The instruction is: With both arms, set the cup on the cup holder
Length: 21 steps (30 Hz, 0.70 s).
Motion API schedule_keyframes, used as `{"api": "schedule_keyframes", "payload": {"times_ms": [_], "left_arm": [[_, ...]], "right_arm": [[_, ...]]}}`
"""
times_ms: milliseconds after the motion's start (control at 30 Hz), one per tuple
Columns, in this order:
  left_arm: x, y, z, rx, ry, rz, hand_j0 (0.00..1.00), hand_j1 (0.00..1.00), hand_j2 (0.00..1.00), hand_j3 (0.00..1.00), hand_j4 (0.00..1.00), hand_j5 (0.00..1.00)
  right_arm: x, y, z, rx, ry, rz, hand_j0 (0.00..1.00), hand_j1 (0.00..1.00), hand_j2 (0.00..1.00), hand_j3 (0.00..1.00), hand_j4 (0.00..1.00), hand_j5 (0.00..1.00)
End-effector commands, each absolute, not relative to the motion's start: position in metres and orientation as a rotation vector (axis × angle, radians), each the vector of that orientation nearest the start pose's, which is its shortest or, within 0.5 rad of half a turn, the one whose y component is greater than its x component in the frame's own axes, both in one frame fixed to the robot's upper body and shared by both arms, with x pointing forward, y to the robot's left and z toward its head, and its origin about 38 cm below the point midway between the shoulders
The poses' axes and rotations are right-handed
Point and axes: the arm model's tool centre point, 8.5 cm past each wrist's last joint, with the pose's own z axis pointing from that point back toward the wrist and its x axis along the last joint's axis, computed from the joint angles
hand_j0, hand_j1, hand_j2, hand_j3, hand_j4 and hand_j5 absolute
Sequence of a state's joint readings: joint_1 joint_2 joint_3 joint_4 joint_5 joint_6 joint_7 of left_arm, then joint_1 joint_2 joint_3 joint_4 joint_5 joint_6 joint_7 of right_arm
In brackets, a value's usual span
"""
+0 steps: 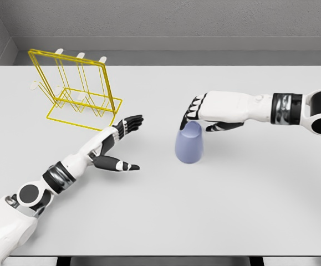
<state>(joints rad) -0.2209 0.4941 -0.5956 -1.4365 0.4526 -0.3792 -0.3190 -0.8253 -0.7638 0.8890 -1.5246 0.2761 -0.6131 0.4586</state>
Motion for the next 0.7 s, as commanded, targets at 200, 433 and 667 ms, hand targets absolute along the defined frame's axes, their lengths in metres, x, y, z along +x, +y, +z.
{"api": "schedule_keyframes", "payload": {"times_ms": [200,433,667], "left_arm": [[0.369,0.213,0.075,-0.512,-1.634,-0.758,1.0,1.0,1.0,1.0,1.0,1.0],[0.369,0.214,0.075,-0.51,-1.633,-0.759,1.0,1.0,1.0,1.0,1.0,1.0],[0.369,0.214,0.075,-0.51,-1.632,-0.761,1.0,1.0,1.0,1.0,1.0,1.0]], "right_arm": [[0.428,-0.212,0.238,0.236,2.077,-2.832,1.0,1.0,1.0,1.0,1.0,1.0],[0.429,-0.216,0.24,0.254,2.071,-2.838,1.0,1.0,1.0,1.0,1.0,1.0],[0.432,-0.249,0.254,0.383,2.06,-2.873,1.0,1.0,1.0,1.0,1.0,1.0]]}}
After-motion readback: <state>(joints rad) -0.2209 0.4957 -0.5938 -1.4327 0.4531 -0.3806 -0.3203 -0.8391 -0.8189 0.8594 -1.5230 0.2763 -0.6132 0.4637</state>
